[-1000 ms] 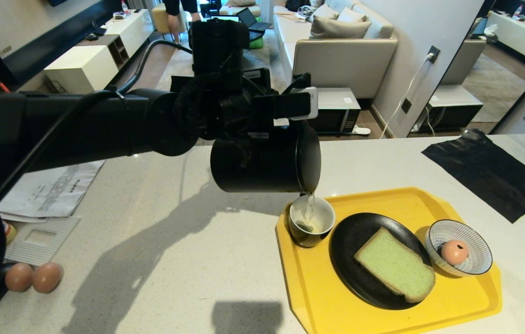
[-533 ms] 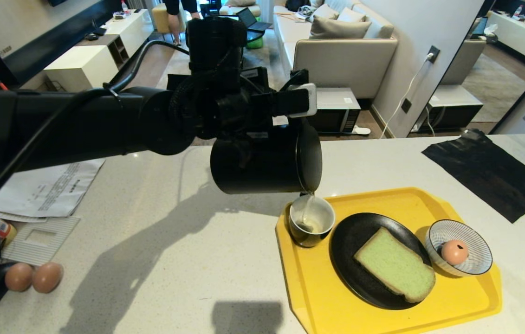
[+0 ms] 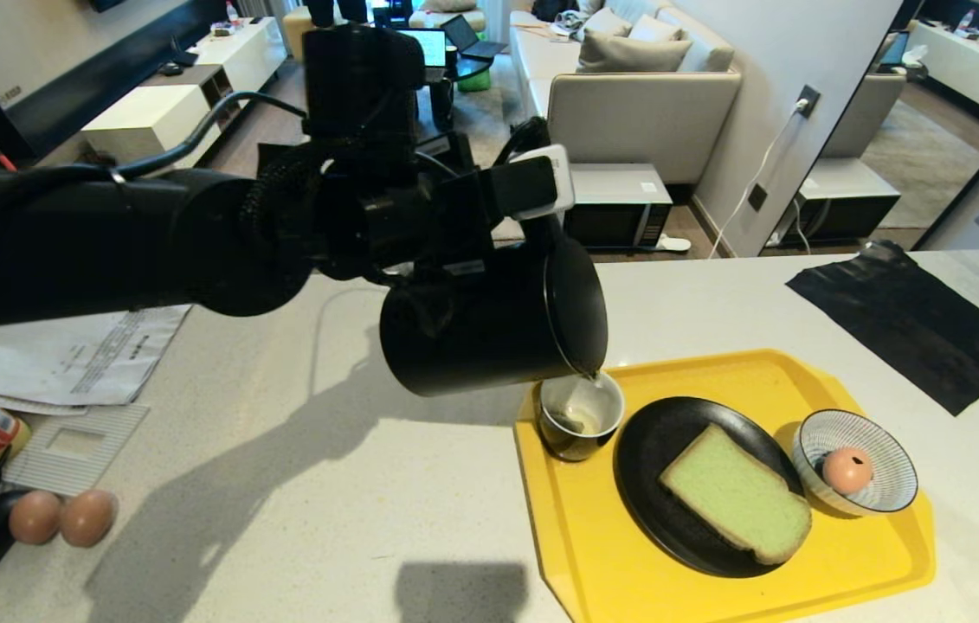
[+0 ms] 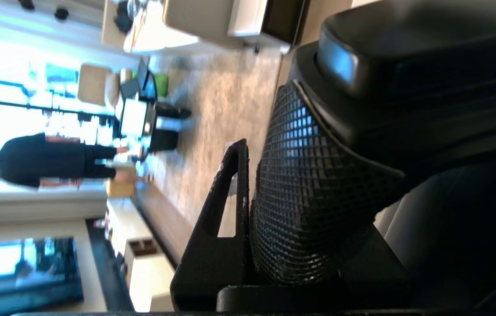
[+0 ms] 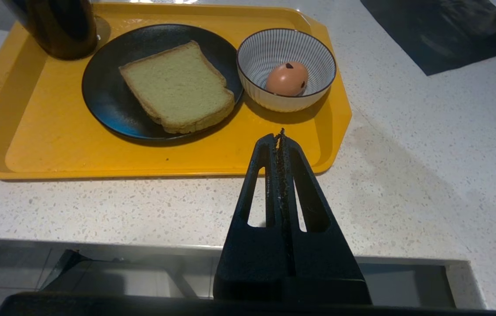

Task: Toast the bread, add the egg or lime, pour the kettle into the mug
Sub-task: Pour water into a cup, then put the kettle back

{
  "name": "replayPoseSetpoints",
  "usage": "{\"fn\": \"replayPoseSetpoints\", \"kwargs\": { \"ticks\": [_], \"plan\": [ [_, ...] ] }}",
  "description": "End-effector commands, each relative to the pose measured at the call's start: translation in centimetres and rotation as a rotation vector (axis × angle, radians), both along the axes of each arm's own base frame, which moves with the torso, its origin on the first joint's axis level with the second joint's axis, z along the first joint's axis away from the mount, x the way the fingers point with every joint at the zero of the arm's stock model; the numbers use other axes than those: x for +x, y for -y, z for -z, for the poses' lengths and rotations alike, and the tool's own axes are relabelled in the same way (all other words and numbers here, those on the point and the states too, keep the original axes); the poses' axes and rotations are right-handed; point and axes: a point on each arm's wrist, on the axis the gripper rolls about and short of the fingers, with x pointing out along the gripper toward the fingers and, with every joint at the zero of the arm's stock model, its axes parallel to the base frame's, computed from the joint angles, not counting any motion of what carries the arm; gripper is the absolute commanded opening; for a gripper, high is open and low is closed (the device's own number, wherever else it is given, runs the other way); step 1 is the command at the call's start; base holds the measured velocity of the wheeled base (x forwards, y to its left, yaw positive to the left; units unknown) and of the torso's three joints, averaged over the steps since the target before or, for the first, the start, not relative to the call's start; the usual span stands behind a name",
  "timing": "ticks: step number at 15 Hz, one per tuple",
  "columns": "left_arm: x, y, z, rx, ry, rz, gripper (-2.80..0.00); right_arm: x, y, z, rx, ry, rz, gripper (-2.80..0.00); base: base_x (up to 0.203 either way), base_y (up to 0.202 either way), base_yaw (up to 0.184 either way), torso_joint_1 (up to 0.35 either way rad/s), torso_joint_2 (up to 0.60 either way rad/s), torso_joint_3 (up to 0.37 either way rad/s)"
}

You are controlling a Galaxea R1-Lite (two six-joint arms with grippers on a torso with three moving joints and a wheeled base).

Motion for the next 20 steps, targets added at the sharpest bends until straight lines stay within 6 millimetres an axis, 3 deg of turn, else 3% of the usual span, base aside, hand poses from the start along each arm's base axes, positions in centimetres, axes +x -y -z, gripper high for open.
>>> {"fn": "replayPoseSetpoints", "kwargs": {
  "ticks": [1,5,13,17,20],
  "plan": [
    [-1.6,-1.6,-1.3,-0.009,0.022,-0.023,-2.80,0.0,0.0,0.0,-0.001,0.000,-0.001,-2.80,0.000,0.000,0.000,0.000,0.00,0.000],
    [-3.8,-4.5,-1.0,-0.020,-0.003,-0.110,-2.80,0.0,0.0,0.0,-0.001,-0.001,-0.001,-2.80,0.000,0.000,0.000,0.000,0.00,0.000],
    [-2.9,-5.7,0.1,-0.633,0.068,-0.112,-2.80,0.0,0.0,0.0,-0.001,-0.002,-0.001,-2.80,0.000,0.000,0.000,0.000,0.00,0.000],
    [-1.6,-9.6,0.9,-0.838,0.145,-0.175,-2.80,0.0,0.0,0.0,-0.001,0.000,-0.001,-2.80,0.000,0.000,0.000,0.000,0.00,0.000],
    [-0.3,-13.5,2.8,-0.958,0.170,-0.256,-2.80,0.0,0.0,0.0,-0.001,-0.002,-0.001,-2.80,0.000,0.000,0.000,0.000,0.00,0.000]
  ]
}}
